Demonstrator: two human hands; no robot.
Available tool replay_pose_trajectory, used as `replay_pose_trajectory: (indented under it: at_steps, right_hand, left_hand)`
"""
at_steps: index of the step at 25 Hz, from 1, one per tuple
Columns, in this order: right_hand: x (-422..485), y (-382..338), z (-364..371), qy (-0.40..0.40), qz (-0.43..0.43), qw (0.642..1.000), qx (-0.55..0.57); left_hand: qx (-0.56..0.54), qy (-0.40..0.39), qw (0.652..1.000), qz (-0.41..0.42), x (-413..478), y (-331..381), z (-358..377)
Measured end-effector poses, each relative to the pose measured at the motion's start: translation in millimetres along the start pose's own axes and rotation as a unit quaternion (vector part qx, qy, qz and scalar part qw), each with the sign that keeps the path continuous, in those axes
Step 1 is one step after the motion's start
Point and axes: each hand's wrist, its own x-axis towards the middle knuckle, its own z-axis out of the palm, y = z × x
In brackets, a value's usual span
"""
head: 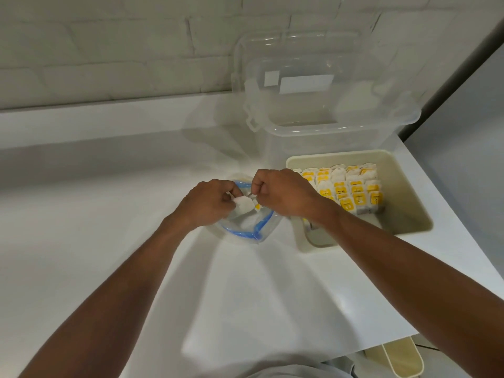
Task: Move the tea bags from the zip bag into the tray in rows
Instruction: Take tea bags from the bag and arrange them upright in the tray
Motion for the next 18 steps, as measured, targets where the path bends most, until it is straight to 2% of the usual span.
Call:
replay_pose_trajectory:
  at_steps: [4, 7, 9, 12, 15, 16, 18]
  right_hand:
    - [-2, 1, -8, 0.005, -0.016, 0.999, 0.030]
    - [-3, 3, -14, -0.020, 0.026, 0.985, 0.171]
    - [-5, 6, -18, -0.031, 0.044, 0.973, 0.227]
    - [-9, 9, -24, -0.033, 0.032, 0.975, 0.218]
    - [-11, 9, -30, 0.028, 0.005, 0.997, 0.072]
    - [-13, 8, -34, 0.036, 0.000, 0.998, 0.055]
    - [-16, 6, -39, -0.018, 0.011, 0.990, 0.138]
  left_hand:
    - [-0.100, 0.013, 0.994, -0.029, 0, -1, -4]
    - [-0.167, 0.015, 0.985, -0.044, -1, 1, -4]
    - [-0.195, 0.017, 0.979, -0.048, -2, 3, -3]
    - [-0.222, 0.037, 0.973, -0.050, -1, 4, -1]
    - [-0.196, 0.084, 0.976, -0.047, -1, 2, 2]
    - [-0.198, 0.094, 0.975, -0.046, 0, 1, 3]
    - [-0.215, 0.088, 0.971, -0.047, 0, 2, 3]
